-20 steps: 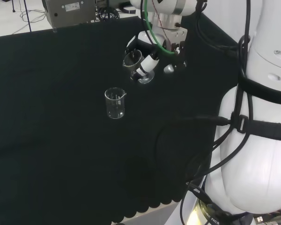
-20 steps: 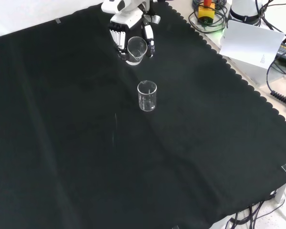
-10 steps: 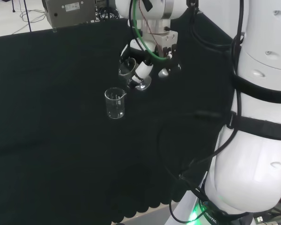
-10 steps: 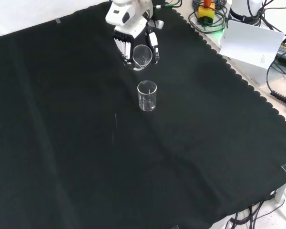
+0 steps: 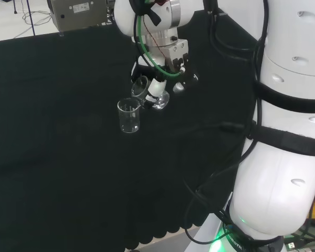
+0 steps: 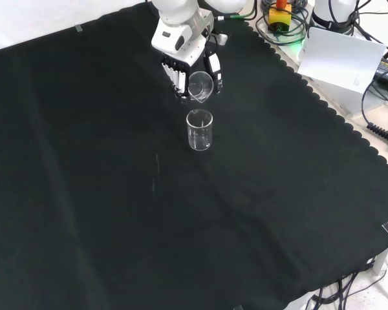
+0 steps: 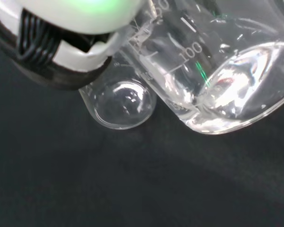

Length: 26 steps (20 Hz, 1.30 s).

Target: Pour the water from the handheld beaker into the one on the table.

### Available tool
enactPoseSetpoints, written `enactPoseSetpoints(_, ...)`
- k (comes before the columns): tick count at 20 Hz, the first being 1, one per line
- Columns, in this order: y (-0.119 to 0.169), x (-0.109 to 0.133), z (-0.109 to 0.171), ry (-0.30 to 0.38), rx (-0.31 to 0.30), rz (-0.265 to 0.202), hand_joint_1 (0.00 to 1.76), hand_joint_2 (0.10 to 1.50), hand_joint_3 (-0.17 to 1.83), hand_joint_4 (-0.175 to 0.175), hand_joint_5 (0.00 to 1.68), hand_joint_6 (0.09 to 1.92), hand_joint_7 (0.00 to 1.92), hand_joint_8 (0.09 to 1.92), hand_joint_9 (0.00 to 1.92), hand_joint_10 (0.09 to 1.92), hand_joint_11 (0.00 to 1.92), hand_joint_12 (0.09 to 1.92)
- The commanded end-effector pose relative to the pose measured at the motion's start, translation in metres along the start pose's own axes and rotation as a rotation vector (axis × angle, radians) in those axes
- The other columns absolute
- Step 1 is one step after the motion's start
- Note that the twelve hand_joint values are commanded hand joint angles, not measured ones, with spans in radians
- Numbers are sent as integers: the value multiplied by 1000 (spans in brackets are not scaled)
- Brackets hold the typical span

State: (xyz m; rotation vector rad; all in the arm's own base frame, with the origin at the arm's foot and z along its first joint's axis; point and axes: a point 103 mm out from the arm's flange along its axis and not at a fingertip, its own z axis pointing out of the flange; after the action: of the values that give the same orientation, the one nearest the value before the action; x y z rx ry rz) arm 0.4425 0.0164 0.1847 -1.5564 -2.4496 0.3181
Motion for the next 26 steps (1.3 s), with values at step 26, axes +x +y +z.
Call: enactPoseSetpoints(26, 12, 4, -5, -219, 135, 61, 1154, 659, 659, 84, 1281, 662, 1746, 87, 1776, 87, 1528, 573)
